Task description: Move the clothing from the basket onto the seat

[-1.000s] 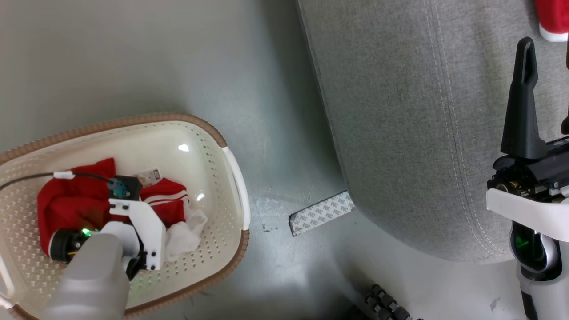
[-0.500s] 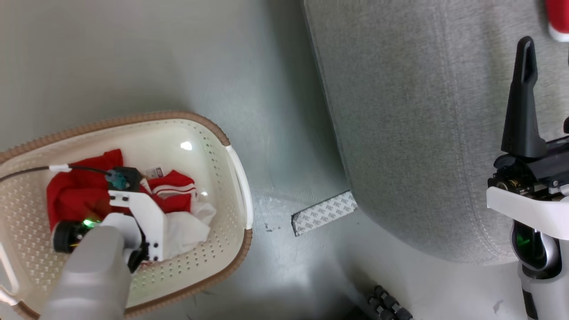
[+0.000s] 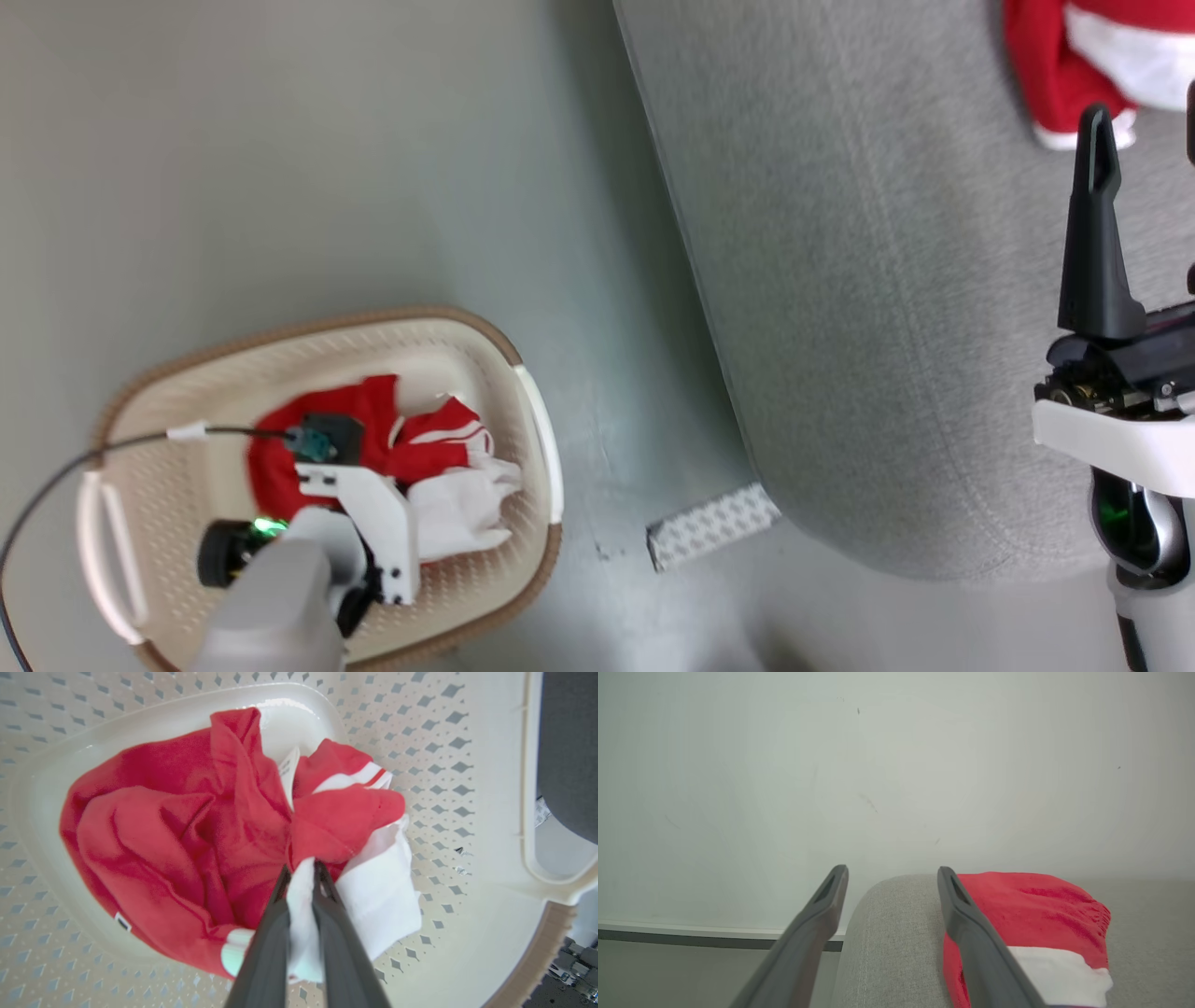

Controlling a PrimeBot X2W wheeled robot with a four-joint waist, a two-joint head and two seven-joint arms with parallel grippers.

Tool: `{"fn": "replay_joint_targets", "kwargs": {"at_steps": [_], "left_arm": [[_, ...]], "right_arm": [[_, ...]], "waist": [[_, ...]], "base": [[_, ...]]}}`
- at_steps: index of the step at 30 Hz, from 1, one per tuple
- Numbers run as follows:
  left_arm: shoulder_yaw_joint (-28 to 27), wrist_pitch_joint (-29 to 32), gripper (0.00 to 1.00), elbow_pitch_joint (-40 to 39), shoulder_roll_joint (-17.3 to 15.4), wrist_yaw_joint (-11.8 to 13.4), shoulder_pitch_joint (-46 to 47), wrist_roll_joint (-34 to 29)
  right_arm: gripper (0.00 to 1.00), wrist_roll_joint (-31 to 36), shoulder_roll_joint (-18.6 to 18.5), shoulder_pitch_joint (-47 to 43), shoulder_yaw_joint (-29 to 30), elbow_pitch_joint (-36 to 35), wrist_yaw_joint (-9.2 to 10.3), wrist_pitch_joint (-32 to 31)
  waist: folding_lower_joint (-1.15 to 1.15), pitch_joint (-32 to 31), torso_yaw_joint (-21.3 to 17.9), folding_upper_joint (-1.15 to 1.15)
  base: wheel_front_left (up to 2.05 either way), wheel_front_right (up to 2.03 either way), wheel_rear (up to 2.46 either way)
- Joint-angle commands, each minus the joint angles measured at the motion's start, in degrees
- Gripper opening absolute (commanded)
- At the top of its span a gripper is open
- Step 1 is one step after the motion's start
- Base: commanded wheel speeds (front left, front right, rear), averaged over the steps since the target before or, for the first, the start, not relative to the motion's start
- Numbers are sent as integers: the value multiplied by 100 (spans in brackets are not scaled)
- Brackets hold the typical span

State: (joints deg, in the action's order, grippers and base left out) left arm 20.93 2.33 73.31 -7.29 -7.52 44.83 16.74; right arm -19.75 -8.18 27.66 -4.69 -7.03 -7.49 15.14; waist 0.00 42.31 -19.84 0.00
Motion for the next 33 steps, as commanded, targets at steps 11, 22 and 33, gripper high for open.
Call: {"fn": "replay_joint_targets", "kwargs": {"at_steps": [11,22,33], "left_arm": [[575,-627,0,-483,262,10,-731,924],[1480,-1356,0,-1087,293,10,-1171,1539],[1716,-1717,0,-2076,12,10,-1123,1800]], "right_arm": [[100,-48,-371,-471,-53,410,-1,0],[100,-123,-590,-1003,-203,819,-1,-1],[100,-283,-618,-1515,-404,1094,-1,-1]], "waist": [[0,-1884,666,0],[0,-3226,1283,0],[0,-4095,1659,0]], "base": [[0,0,0],[0,0,0],[0,0,0]]}}
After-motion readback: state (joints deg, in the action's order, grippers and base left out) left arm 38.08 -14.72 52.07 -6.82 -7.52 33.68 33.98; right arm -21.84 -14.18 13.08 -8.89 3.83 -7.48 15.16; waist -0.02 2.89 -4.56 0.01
